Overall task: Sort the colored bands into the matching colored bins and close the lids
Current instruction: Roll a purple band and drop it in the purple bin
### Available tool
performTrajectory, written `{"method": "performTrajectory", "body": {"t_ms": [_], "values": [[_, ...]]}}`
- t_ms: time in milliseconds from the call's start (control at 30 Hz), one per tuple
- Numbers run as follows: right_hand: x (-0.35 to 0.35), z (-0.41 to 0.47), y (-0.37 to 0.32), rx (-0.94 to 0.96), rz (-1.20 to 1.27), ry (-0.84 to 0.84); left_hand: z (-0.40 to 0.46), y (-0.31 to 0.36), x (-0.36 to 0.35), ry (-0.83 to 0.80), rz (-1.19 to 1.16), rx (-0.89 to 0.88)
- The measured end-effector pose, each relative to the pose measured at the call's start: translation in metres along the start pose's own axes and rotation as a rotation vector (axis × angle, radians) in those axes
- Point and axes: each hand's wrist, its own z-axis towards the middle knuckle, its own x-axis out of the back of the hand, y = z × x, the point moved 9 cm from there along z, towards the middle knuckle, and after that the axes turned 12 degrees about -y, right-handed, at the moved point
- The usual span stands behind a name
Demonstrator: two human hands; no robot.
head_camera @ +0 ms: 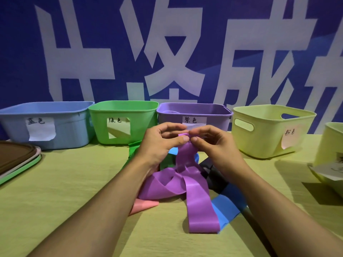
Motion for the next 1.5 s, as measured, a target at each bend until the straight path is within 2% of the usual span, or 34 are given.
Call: {"method": "performTrajectory", "body": {"t_ms": [167, 400, 867, 1133, 1500], "values": [[-0.001, -0.001, 0.001, -0.006, 0.037, -0.019, 0.0, 0.001, -0.001, -0.004, -0.043, -0.029], [0.001, -0.001, 0.006, -0.098, -0.011, 0.069, -0.001, 0.008, -0.005, -0.003, 0.014, -0.075], [0.004, -0.001, -0.003, -0.007, -0.024, 0.089, 0.001, 0.008, -0.009, -0.077, -0.041, -0.104], [0.006, -0.003, -0.013, 0.057, 0.021, 0.104, -0.001, -0.013, -0.022, -0.152, 0.016, 0.061], [0.006, -0.006, -0.018, 0.084, -0.024, 0.113, -0.001, -0.013, -0.023, -0.144, -0.064, 0.049]]}}
